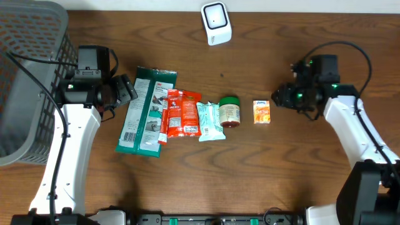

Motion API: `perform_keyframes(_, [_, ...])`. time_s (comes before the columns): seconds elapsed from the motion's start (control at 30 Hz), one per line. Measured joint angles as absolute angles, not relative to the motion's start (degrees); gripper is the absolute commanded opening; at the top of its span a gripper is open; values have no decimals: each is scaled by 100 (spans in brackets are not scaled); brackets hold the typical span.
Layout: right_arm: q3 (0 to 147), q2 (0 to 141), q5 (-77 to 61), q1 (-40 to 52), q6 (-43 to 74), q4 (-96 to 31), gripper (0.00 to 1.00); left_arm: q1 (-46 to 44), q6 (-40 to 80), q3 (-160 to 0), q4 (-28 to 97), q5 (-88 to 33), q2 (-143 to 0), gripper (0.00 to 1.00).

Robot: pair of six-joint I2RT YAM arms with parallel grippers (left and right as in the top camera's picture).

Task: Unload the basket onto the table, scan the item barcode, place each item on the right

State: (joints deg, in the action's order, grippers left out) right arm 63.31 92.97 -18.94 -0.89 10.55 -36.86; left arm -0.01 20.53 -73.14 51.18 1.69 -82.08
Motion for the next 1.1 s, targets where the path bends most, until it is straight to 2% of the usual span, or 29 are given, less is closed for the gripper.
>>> perform_keyframes(0.4, [6333, 10350, -2366, -56, 847, -3701, 41, -1, 2053, -7314, 5120, 167, -8208, 85])
perform_keyframes(0.67, [6333, 10750, -2401, -58, 843, -3682, 34, -1, 2053, -7314, 5118, 167, -8208, 85])
perform_keyframes(0.7, [6333, 10763, -2408, -56, 843, -3675, 32, -1, 2053, -7314, 5120, 167, -8208, 85])
perform_keyframes(0.73, [6333, 10772, -2416, -56, 843, -3667, 25, -1, 2053, -7314, 5120, 167, -8208, 85])
perform_keyframes(0.77, [6333, 10779, -2432, -56, 821, -3658, 13, -1, 2053, -7314, 5118, 167, -8208, 85])
perform_keyframes(0.8, [6335, 10792, -2464, -58, 797, -3653, 8, -1, 2053, -7314, 5120, 169, -8208, 85])
perform_keyframes(0.97, [6370, 10801, -2510, -58, 786, -3638, 1, -1, 2053, -7314, 5118, 167, -8208, 85])
perform_keyframes(1.1, [6392, 10726, -2458, -54, 777, -3662, 1, -1, 2053, -7314, 5120, 167, -8208, 85])
